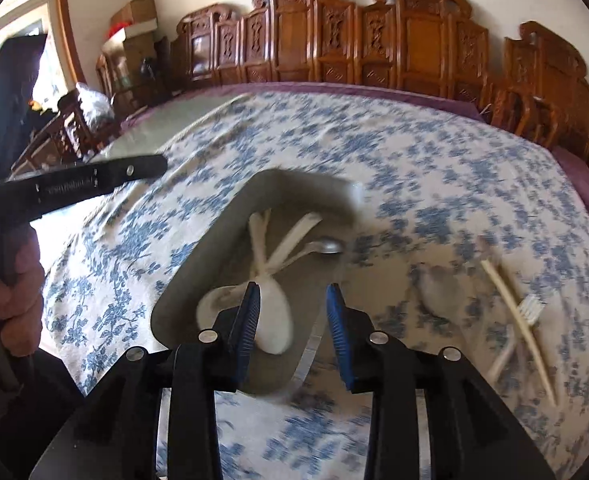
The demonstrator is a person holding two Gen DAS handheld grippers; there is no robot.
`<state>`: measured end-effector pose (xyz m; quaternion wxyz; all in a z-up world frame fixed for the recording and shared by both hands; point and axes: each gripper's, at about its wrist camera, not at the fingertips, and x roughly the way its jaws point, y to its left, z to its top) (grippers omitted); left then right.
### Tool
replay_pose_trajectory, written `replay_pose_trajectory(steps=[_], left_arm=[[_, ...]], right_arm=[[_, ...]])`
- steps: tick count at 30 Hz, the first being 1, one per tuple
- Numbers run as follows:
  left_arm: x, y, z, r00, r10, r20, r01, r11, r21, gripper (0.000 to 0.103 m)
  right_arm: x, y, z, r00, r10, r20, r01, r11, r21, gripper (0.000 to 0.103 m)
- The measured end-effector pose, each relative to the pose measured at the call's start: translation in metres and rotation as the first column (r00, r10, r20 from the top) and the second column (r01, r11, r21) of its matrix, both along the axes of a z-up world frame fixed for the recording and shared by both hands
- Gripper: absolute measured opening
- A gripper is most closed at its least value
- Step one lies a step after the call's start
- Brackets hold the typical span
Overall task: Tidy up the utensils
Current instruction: 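Lower the white plastic spoon into the grey tray and open the right tool, then reach the right tool into the pile and grasp a metal spoon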
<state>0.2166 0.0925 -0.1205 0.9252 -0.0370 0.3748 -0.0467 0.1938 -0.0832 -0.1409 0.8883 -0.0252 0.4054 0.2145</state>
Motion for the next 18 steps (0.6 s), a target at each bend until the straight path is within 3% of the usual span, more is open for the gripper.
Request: replay_pose_trajectory(steps=[10,18], left_arm=[[-0.006,-0.06,0.001,0.99,-0.138,-0.001,0.138,0.99,0.012,0.027],[-0.01,-0.102,-0.012,0.975,-0.218,-0.039,0.219,0.976,0.022,0.028]], right_arm=[[0.002,-0.114,-0.001,0.987,-0.16,0.026,0.162,0.984,-0.073,0.037],[0.013,-0.148,-0.029,0.988,-0.146,-0.044,0.141,0.986,-0.089,0.029]])
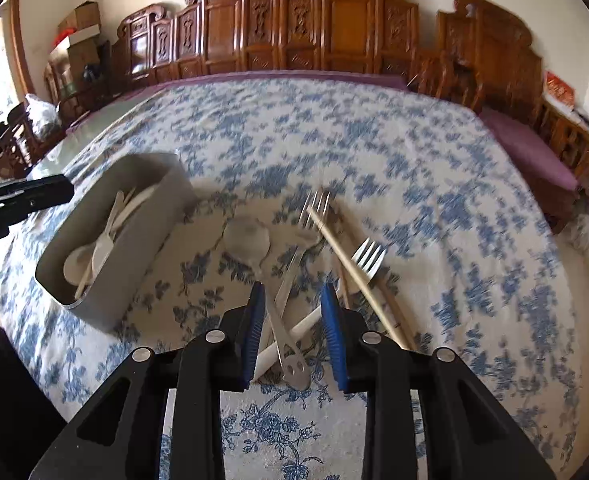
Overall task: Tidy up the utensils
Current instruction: 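Reach the right tool into the pile and grasp a metal spoon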
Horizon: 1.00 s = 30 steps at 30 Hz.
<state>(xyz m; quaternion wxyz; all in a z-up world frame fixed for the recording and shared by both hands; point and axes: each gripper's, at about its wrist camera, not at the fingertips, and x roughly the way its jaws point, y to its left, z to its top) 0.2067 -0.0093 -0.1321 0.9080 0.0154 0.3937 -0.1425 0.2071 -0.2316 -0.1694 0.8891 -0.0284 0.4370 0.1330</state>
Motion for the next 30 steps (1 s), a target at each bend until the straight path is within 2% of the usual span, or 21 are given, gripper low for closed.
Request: replay_pose_trajectory(steps=[5,16,20,22,23,25,27,30], left_arm=[[0.0,-0.015,-0.004,1.0,-0.017,-0.014,0.017,1.0,-0.009,0.028],[0.001,-0.027,-0.008,1.0,-0.018,-0.018,0.018,1.0,0.008,0.028],[0.001,-0.028,-0.01,1.0,-0.018,-0.02,0.018,1.0,0.018,0.028],[0.0,-0.028,-0.009,1.0,-0.018,-0.02,0.018,1.0,0.014,0.028],[-0.001,-0.028,-0.009,1.0,-0.017,-0.02,0.017,1.0,0.011,0.028],[-0.003,-0.029,-0.008,1.0,-0.018,-0.021,0.019,1.0,0.006,0.028],[-0.007,-0.03,-0.005,0.999,-0.02,-0.025,0.02,1.0,0.001,0.028],[-0.019,-0.036,0.009,1.0,-0.017,0.011,0.017,1.0,0.019,0.028]], right_arm=[[0.011,0.017,-0.02,0.997,0.064,-0.053,-0.064,0.998,-0.007,0.023],[0.051,0.043,-0.042,0.978,0.171,-0.121,-0.178,0.983,-0.047,0.022],[0.056,0.054,-0.048,0.966,0.202,-0.162,-0.22,0.97,-0.104,0.016],[0.056,0.053,-0.048,0.964,0.197,-0.177,-0.216,0.971,-0.099,0.015],[0.056,0.052,-0.048,0.965,0.19,-0.182,-0.209,0.973,-0.094,0.01],[0.053,0.054,-0.049,0.965,0.195,-0.176,-0.217,0.97,-0.112,0.007],[0.05,0.054,-0.048,0.965,0.19,-0.18,-0.212,0.971,-0.109,0.007],[0.043,0.049,-0.04,0.968,0.192,-0.161,-0.208,0.974,-0.089,0.007]])
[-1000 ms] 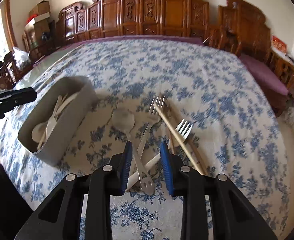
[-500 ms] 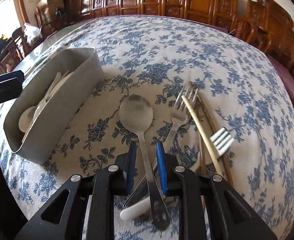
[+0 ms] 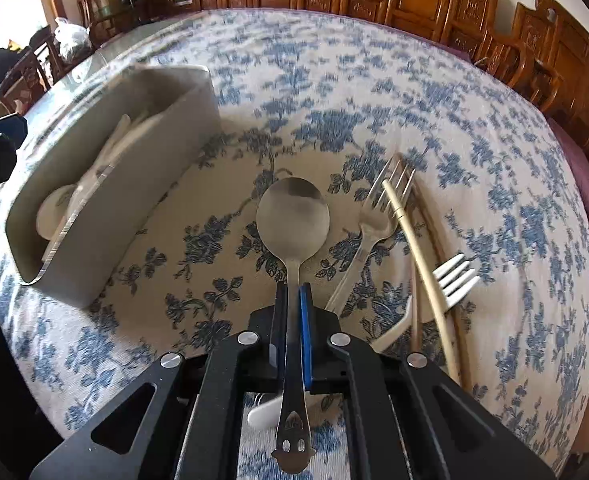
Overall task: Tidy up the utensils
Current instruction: 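Reach the right tool into the pile and grasp a metal spoon, then grasp a metal fork with the left tool while the right tool holds the metal spoon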
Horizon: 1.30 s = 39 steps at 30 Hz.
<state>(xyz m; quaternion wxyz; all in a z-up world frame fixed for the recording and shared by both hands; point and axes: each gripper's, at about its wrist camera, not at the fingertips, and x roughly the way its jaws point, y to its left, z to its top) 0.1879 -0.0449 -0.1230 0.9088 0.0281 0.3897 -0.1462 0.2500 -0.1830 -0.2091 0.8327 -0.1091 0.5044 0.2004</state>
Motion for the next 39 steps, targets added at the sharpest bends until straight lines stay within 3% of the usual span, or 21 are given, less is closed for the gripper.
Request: replay_pose_trajectory(steps=[5,14,24,32,39], left_arm=[[-0.023,-0.019,0.022,0.998,-0.038,0.058,0.036,0.999,0.034,0.028],[-0.033,-0.066,0.016,0.994,-0.102,0.025,0.101,0.994,0.047,0.028],[0.0,-0.117,-0.025,0.986,-0.147,-0.079,0.152,0.987,0.061,0.028],[0.051,-0.13,-0.058,0.981,-0.095,-0.171,0.104,0.994,0.045,0.028],[0.086,-0.133,-0.088,0.962,-0.042,-0.269,0.056,0.998,0.043,0.028]], right_arm=[[-0.01,-0.031,0.036,0.997,-0.046,0.059,0.042,0.996,0.078,0.007],[-0.047,-0.114,0.075,0.977,-0.172,0.127,0.156,0.979,0.13,0.007],[-0.068,-0.163,0.067,0.961,-0.24,0.135,0.218,0.963,0.157,0.007],[-0.064,-0.173,0.049,0.962,-0.257,0.093,0.24,0.957,0.165,0.007],[-0.063,-0.175,0.044,0.962,-0.262,0.073,0.244,0.951,0.187,0.007]])
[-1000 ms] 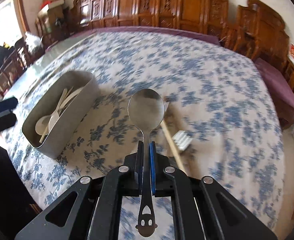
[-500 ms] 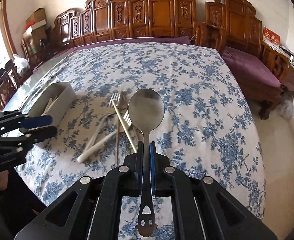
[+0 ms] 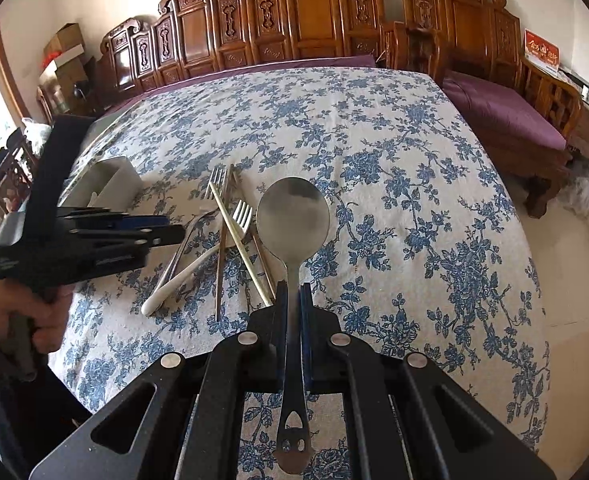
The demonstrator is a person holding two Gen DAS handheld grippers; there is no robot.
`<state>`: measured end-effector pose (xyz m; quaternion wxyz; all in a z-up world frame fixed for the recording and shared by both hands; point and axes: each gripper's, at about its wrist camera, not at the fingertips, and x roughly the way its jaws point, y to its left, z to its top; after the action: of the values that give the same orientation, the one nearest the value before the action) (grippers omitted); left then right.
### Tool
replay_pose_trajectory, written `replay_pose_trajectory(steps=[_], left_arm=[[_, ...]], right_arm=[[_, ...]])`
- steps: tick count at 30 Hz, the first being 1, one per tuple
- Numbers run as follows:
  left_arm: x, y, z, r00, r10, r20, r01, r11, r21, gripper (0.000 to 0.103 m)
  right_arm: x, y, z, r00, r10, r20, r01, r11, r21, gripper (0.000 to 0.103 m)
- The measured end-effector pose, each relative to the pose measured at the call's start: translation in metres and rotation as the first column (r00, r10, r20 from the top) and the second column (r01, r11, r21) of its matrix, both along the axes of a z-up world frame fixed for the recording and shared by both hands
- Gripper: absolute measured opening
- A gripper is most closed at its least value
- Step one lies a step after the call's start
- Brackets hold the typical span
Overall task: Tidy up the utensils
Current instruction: 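Grasp a metal fork with the left tool while the right tool holds the metal spoon, then carry the metal fork into the grey tray and open the left tool while right holds spoon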
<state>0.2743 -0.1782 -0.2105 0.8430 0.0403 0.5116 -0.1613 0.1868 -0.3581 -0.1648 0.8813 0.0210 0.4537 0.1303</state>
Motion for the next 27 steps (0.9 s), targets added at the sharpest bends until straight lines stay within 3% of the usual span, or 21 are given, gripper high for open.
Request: replay_pose_trajectory(steps=[6,8,12,19,27], left_arm=[[0.015,-0.005,-0.01,1.0,0.011,-0.019,-0.011,1.0,0.011,0.026],[0.016,-0.01,-0.011,1.0,-0.009,-0.009,0.01,0.999,0.052,0.013],[0.018,-0.01,-0.009,0.999,-0.018,-0.03,0.021,0.995,0.093,0.006],[0.015,0.017,0.007,1.0,-0.006,-0.023,0.009,0.995,0.102,0.006],[0.018,0.04,0.048,0.999,0.027,0.041,-0.031,0.995,0.091,0.006]], right_arm=[[-0.001,-0.003,0.001,1.0,-0.009,0.0,0.009,1.0,0.011,0.007],[-0.003,-0.004,0.001,1.0,-0.014,-0.002,0.014,1.0,0.013,0.007],[-0.003,-0.005,0.001,1.0,-0.015,-0.002,0.015,1.0,0.015,0.007],[-0.01,-0.003,0.007,1.0,-0.024,0.014,0.024,1.0,0.019,0.007],[-0.007,0.015,0.024,0.999,-0.008,0.039,0.007,1.0,0.019,0.007]])
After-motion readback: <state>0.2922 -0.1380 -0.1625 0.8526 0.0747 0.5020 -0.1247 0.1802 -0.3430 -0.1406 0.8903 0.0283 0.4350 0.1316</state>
